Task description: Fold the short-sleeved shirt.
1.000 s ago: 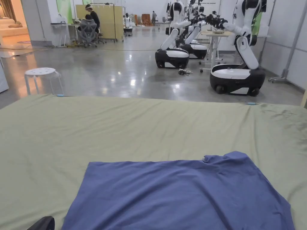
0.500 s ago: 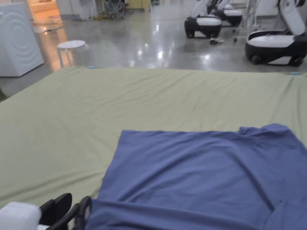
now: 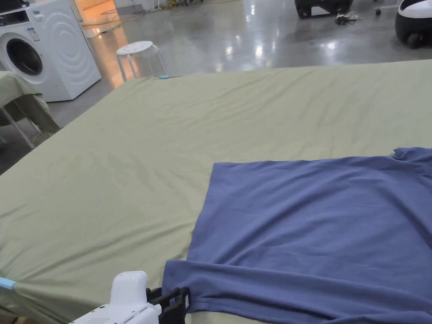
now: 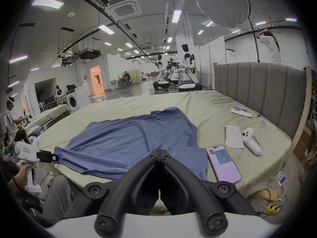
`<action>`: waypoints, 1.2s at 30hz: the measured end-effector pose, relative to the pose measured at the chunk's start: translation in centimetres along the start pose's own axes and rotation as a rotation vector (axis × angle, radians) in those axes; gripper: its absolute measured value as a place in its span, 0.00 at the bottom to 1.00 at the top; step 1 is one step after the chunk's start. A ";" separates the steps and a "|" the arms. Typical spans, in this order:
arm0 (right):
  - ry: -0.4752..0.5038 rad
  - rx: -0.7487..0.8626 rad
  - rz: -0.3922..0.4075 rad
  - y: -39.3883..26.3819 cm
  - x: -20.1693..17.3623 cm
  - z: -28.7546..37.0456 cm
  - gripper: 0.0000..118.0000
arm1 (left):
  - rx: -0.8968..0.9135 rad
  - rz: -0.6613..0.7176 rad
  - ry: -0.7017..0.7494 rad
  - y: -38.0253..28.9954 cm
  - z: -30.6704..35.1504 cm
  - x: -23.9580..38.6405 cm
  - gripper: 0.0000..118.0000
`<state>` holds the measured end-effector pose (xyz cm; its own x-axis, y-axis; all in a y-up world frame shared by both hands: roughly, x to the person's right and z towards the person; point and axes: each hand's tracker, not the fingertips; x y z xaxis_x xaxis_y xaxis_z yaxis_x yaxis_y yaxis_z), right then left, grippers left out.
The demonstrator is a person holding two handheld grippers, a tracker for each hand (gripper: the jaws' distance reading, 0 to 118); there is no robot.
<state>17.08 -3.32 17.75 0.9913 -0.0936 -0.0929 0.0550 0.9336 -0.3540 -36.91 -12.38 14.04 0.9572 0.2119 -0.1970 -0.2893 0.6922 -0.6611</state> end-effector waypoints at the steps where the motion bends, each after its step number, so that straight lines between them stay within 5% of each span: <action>1: -0.010 -0.004 -0.003 -0.1 0.3 0.1 0.00 | 0.000 -0.007 0.006 -0.2 -0.4 0.1 0.29; 3: -0.031 -0.016 -0.006 -0.4 1.1 0.2 0.00 | -0.013 -0.110 0.062 -0.4 -0.5 1.0 0.09; 11: -0.144 -0.091 -0.089 -1.3 4.9 -0.2 0.01 | -0.071 -0.168 0.078 0.6 -1.3 3.1 0.03; 12: -0.149 -0.134 -0.099 -1.5 5.7 -0.5 0.09 | -0.075 -0.169 0.077 0.6 -1.3 3.0 0.03; 13: -0.139 -0.163 -0.111 -1.9 6.5 -0.8 0.34 | -0.080 -0.172 0.077 0.5 -1.3 2.9 0.03; 14: -0.137 -0.218 -0.129 -2.4 7.3 -1.4 0.80 | -0.080 -0.175 0.078 0.6 -1.4 2.8 0.03; 15: -0.151 -0.255 -0.147 -3.0 7.9 -2.1 0.94 | -0.082 -0.177 0.079 0.6 -1.4 2.8 0.03; 16: -0.150 -0.246 -0.150 -3.3 8.1 -2.5 0.95 | -0.083 -0.181 0.080 0.6 -1.4 2.8 0.03; 22: -0.185 -0.359 -0.160 -5.1 9.7 -5.4 0.88 | -0.076 -0.192 0.092 0.4 -1.4 3.3 0.03; 26: -0.148 -0.424 -0.087 -6.0 8.8 -6.5 0.38 | -0.069 -0.185 0.092 0.2 -1.4 3.3 0.03; 28: -0.130 -0.411 -0.044 -6.3 7.7 -6.5 0.25 | -0.068 -0.179 0.089 0.2 -1.4 3.1 0.03; 29: -0.128 -0.407 -0.030 -6.1 7.4 -6.6 0.06 | -0.066 -0.173 0.086 0.1 -1.4 3.1 0.03; 36: -0.096 -0.283 -0.054 -2.0 6.7 -5.4 0.05 | 0.033 -0.016 -0.059 2.1 2.3 2.1 0.03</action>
<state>22.94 -7.66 12.86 0.9953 -0.0951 0.0166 0.0859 0.7936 -0.6023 -35.51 -8.87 13.90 0.9600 0.2404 -0.1432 -0.2752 0.7177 -0.6397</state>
